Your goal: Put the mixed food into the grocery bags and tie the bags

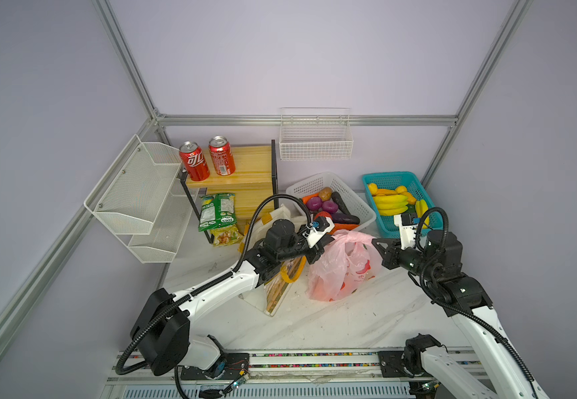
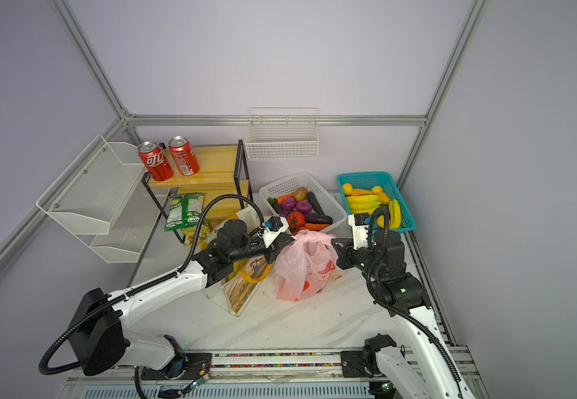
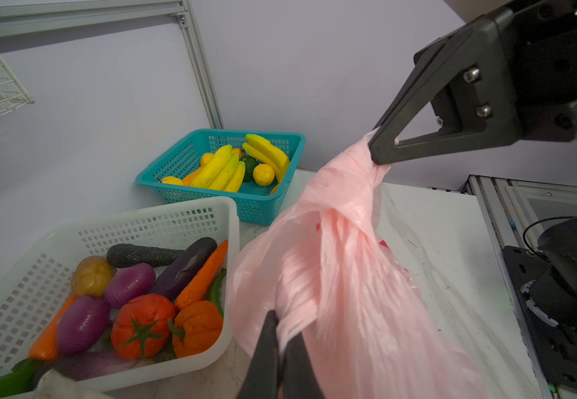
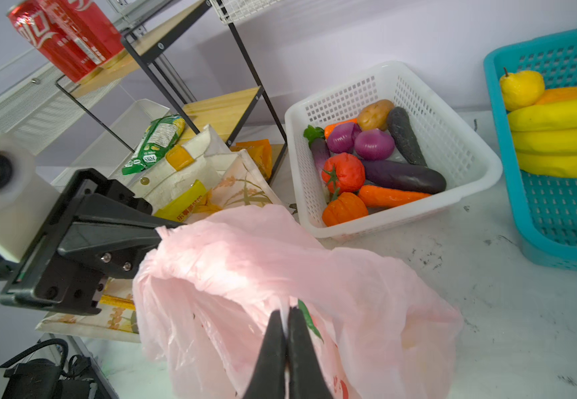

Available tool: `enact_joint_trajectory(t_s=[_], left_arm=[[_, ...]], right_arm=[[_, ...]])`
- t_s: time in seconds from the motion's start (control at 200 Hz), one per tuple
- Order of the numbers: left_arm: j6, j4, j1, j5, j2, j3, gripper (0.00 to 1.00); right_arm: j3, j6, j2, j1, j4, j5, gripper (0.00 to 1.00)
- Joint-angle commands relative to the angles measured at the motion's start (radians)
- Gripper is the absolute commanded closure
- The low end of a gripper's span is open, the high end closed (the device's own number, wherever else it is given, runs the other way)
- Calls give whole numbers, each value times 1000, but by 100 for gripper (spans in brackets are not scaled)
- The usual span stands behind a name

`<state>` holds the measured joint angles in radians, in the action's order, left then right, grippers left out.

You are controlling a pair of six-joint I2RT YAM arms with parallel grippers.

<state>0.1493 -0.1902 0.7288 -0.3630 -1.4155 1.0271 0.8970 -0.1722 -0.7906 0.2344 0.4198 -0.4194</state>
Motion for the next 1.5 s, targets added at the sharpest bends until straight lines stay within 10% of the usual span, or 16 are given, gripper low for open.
enact_joint_trajectory(t_s=[0.0, 0.855, 1.495], left_arm=[[12, 12, -6, 94, 12, 30, 100], [247, 128, -35, 423, -54, 137, 100], [348, 151, -18, 381, -114, 263, 100]], right_arm=[[-4, -31, -13, 1, 61, 105, 100], [-173, -366, 61, -15, 64, 208, 100], [-155, -385, 39, -32, 27, 247, 100]])
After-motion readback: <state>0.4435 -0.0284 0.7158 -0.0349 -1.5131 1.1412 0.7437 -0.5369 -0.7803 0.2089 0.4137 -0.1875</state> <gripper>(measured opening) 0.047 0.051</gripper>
